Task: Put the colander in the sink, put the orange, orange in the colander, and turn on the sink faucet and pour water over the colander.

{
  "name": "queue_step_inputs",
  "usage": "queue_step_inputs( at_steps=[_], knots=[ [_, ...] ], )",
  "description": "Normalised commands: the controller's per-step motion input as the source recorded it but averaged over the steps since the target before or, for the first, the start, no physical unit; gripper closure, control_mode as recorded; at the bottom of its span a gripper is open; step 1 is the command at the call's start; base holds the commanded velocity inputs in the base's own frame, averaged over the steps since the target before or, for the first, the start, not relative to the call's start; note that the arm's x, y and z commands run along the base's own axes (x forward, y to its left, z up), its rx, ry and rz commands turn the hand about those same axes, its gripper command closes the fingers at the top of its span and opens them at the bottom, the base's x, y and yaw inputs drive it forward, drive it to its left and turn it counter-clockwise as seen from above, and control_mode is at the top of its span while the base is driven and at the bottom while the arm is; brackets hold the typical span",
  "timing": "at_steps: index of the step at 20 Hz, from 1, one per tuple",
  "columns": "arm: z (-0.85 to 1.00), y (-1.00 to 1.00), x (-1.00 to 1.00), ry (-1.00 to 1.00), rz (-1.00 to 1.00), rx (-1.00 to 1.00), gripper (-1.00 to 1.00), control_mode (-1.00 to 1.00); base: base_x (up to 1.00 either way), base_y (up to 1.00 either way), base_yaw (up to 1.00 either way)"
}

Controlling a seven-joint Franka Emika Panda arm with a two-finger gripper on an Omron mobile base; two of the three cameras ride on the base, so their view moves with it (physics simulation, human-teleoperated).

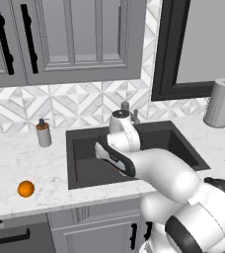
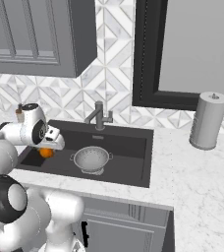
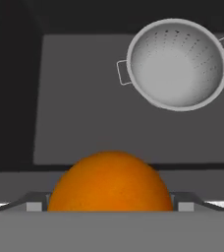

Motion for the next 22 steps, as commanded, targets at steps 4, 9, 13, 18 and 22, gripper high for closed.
queue_step_inputs(
  at_steps=[4,9,13,18,22],
  knots=[
    [-0.02,-0.36,0.09,-0.19,-0.03,0.00,1.00,-1.00,0.00,0.00,0.00],
    [0.00,-0.46,0.20,-0.01,-0.05,0.00,1.00,-1.00,0.00,0.00,0.00],
    [0.00,-0.34,0.32,0.00,-0.07,0.00,1.00,-1.00,0.00,0.00,0.00],
    [0.00,-0.09,0.37,0.00,-0.08,0.00,1.00,-1.00,0.00,0.00,0.00],
    [-0.10,-0.01,0.23,0.00,-0.05,0.00,1.00,-1.00,0.00,0.00,0.00]
  ],
)
